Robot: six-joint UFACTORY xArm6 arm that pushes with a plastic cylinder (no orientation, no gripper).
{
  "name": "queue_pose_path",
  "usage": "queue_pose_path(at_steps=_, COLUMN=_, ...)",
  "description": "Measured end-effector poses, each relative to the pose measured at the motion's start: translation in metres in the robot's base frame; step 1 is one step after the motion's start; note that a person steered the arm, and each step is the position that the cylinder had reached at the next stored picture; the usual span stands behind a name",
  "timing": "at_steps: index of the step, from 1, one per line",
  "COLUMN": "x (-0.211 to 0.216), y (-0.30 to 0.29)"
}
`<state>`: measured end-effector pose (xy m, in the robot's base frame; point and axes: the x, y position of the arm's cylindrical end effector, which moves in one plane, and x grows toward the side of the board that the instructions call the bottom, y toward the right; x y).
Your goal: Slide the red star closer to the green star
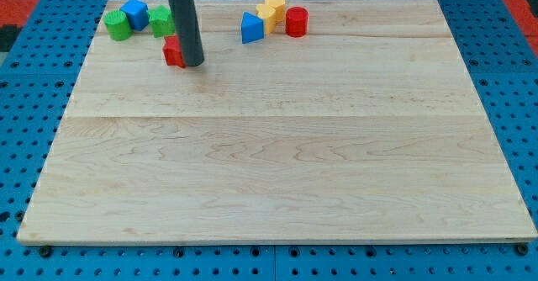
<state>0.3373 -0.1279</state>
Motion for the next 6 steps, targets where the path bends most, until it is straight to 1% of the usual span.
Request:
queue_pose_path(at_steps=1, x=-0.041, y=-0.028)
queue_pose_path(at_steps=2, x=-0.051, y=-0.033)
queue_pose_path(at_steps=5, x=-0.041, y=-0.034)
queue_pose_path(at_steps=6, x=-0.012, y=-0.02)
